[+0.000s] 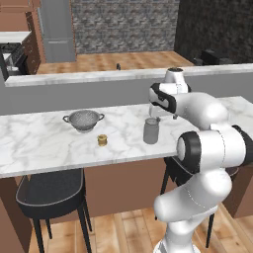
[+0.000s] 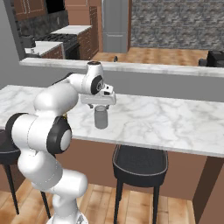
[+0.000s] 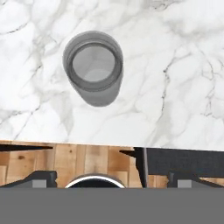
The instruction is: Pick the candle and jar from the dining table and place them in the open cabinet. Close the cabinet after placing the objects.
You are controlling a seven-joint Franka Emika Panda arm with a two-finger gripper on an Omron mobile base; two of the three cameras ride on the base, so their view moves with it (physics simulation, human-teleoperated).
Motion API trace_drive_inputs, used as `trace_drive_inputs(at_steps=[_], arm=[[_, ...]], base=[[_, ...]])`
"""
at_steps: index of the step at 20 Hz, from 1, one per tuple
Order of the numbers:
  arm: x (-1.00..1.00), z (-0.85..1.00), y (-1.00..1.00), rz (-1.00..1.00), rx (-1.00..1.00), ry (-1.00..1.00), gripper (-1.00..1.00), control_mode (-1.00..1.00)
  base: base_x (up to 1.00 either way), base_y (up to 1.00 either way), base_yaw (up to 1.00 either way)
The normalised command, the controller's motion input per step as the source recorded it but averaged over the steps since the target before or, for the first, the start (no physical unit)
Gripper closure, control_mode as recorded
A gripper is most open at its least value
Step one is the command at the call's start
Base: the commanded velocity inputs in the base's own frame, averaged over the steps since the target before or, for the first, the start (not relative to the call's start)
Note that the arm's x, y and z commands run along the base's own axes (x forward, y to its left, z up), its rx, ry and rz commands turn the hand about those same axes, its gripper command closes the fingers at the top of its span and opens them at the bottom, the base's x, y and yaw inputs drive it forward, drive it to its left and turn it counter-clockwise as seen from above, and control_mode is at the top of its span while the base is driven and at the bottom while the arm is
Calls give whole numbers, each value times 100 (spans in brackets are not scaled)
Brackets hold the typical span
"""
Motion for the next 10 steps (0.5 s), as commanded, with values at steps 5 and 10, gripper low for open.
trace_drive_inputs(at_steps=[5,10], arm=[[28,-19,0,0,0,0,-100,-100],[29,-21,0,0,0,0,-100,-100]], base=[[0,0,0],[0,0,0]])
